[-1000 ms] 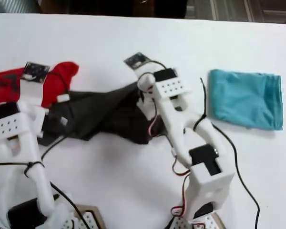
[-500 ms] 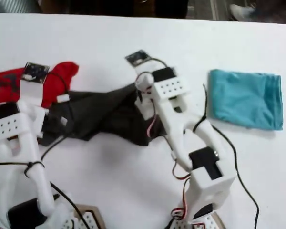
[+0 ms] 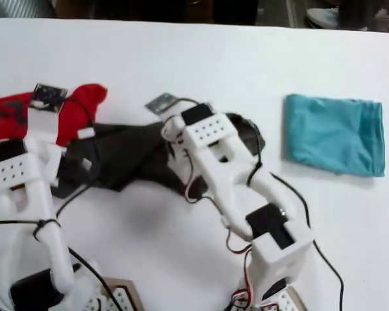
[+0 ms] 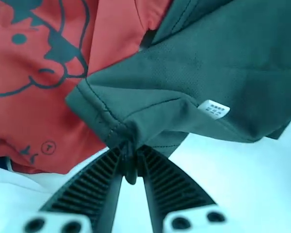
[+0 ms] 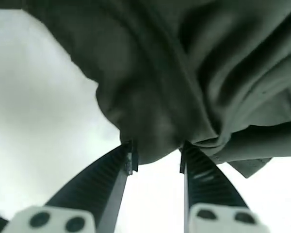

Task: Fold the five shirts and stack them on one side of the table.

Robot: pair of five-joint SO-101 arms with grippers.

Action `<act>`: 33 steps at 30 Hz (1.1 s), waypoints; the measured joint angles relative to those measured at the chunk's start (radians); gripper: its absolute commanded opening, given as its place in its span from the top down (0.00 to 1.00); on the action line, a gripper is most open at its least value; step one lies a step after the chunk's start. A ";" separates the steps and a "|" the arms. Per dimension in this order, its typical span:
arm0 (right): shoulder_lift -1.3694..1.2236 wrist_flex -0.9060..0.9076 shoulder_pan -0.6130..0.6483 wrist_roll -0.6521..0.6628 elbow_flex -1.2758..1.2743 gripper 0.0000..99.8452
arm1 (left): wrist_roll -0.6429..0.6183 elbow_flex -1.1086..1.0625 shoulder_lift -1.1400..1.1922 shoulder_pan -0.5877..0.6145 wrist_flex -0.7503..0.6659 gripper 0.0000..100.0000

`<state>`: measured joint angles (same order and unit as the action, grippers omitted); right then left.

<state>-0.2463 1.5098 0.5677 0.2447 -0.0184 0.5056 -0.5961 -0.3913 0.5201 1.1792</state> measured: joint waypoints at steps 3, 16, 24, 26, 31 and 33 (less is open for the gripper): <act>0.000 0.003 0.012 0.034 -0.005 0.90 | 0.000 0.000 0.000 0.000 -0.009 0.97; -0.034 -0.005 -0.072 -0.055 -0.005 0.86 | 0.000 0.000 0.000 0.000 -0.012 0.97; -0.077 -0.048 -0.023 -0.068 -0.005 0.86 | 0.000 0.000 0.000 0.000 -0.012 0.97; -0.075 -0.048 -0.005 -0.074 0.006 0.86 | 0.000 0.000 0.000 0.000 -0.012 0.97; -0.055 -0.048 0.040 -0.074 0.014 0.86 | 0.000 0.000 0.000 0.000 -0.012 0.97; -0.046 -0.048 0.046 -0.074 0.014 0.86 | 0.000 0.000 0.000 0.000 -0.012 0.97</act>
<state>-0.2923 1.4622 0.6137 0.1711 -0.0046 0.5056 -0.5961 -0.3913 0.5201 1.1669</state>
